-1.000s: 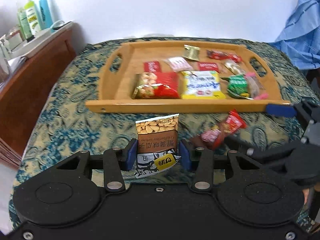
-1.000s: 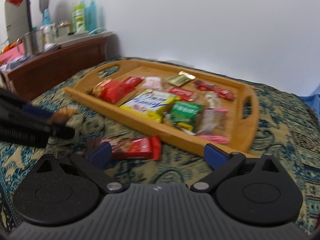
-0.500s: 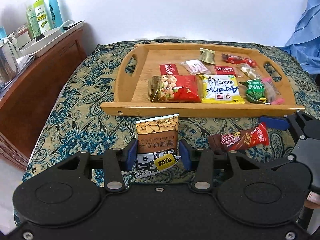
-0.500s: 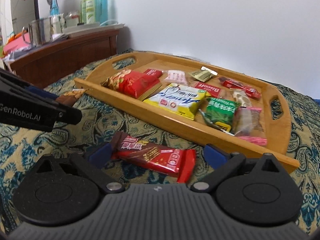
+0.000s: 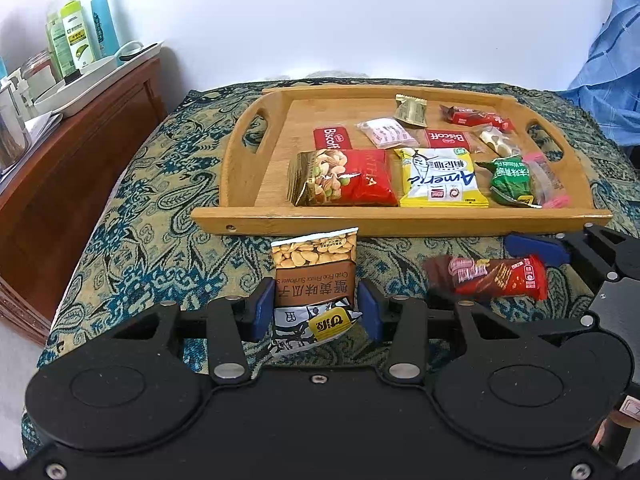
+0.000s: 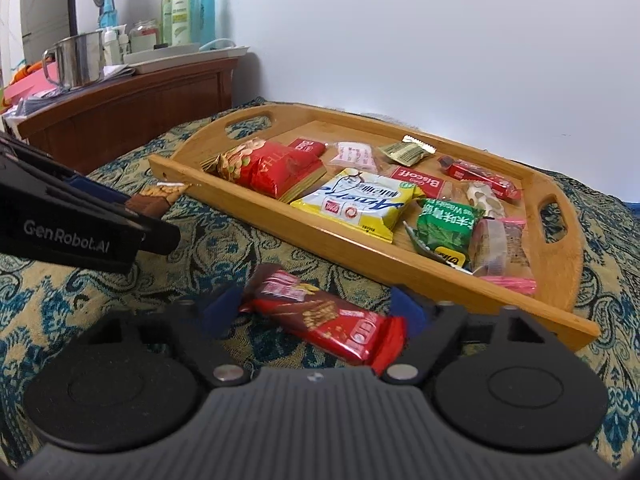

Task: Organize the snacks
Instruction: 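Grasp the red wafer bars with the right gripper and lift them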

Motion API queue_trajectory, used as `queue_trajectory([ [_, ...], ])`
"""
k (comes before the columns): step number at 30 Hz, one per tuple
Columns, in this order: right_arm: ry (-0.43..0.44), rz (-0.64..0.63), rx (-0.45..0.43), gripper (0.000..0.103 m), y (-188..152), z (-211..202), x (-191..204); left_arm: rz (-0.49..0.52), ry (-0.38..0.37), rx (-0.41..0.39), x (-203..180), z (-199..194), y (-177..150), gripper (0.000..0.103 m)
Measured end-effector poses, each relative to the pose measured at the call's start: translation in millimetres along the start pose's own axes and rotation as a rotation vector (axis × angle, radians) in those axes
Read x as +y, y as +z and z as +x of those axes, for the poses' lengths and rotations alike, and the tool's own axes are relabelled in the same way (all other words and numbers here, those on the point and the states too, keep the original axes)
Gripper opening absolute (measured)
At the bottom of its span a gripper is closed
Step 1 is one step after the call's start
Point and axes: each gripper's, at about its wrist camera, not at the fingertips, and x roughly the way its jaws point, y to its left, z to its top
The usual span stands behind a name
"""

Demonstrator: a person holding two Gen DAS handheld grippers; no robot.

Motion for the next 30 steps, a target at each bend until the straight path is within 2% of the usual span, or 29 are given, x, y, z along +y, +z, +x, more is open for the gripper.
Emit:
queue_trajectory([
  [4, -0.013, 0.02, -0.002, 0.066, 1, -2, -4, -0.001, 0.001, -0.004, 0, -1, 0, 0.043],
  [7, -0.024, 0.039, -0.005, 0.065, 1, -4, -6, -0.006, 0.001, -0.003, 0, -1, 1, 0.043],
  [15, -0.048, 0.078, -0.029, 0.064, 2, -14, -11, -0.004, 0.003, -0.012, -2, -5, 2, 0.043],
  [30, -0.098, 0.179, -0.143, 0.064, 11, -47, -34, -0.005, -0.005, -0.054, -10, -18, 11, 0.042],
])
